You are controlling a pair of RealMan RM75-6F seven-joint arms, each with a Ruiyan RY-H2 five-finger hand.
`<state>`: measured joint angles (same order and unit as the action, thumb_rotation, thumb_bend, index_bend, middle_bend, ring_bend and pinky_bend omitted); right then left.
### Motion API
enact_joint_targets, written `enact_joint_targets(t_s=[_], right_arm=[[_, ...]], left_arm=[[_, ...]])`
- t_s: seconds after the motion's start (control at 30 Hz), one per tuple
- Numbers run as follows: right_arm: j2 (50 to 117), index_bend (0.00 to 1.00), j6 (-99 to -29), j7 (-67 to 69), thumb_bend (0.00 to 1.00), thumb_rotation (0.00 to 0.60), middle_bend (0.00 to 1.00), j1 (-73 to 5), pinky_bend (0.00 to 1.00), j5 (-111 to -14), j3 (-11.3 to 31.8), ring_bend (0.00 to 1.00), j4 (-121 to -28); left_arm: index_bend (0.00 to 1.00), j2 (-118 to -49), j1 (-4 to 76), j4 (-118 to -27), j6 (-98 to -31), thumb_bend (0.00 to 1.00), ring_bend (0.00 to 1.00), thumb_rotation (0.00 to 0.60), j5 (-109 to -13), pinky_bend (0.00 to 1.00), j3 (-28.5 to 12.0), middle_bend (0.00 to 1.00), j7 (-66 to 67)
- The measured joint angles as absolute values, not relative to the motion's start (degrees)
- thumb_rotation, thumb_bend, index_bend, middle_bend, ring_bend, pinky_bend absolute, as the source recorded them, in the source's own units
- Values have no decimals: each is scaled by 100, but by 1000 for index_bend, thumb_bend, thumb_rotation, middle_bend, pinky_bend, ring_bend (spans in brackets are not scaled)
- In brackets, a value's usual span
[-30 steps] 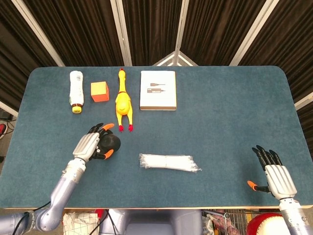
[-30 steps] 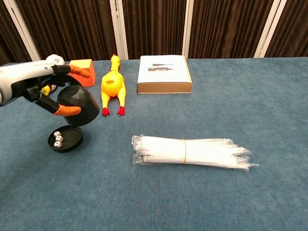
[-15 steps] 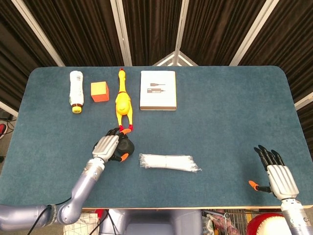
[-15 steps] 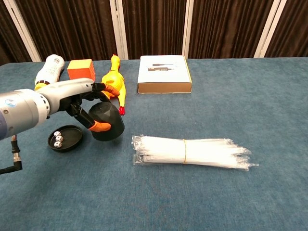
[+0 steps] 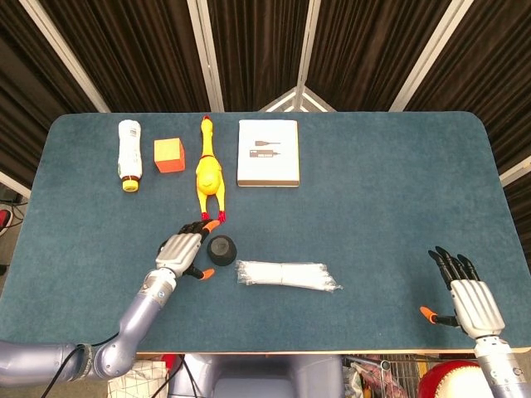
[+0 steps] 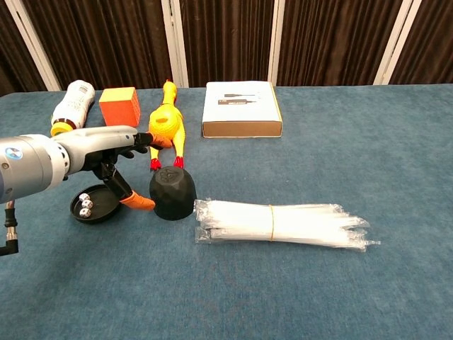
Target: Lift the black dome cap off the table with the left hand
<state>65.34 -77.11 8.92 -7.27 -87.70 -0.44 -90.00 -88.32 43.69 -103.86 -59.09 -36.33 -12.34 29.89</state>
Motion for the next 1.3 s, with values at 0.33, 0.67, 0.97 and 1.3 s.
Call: enact_joint_targets(t_s=[0.33, 0.67, 0.97, 1.3], right_arm=[[6535, 20, -7747, 909, 189, 600, 30, -725, 0, -8778, -27, 122, -8970], [6631, 20, -8040, 696, 189, 600, 30, -676, 1, -8851, 57, 122, -8876], [6803, 20, -8434, 291, 190, 600, 30, -605, 0, -8881, 211, 122, -8723], [6871, 20, -8651, 158, 189, 600, 30, -556, 0, -8919, 301, 122, -8702]], left_arm=[[129, -8229, 4060, -11282, -6349, 336, 0, 600, -4433, 0, -1281, 44, 2660], [193, -6485, 2356, -12418, -8470, 360, 0, 600, -6465, 0, 17, 125, 2933], [224, -6370, 1346, -11285, -9112, 409, 0, 600, -7331, 0, 644, 143, 1670], [241, -6517, 817, -10608, -9540, 410, 0, 600, -8197, 0, 775, 146, 1099]])
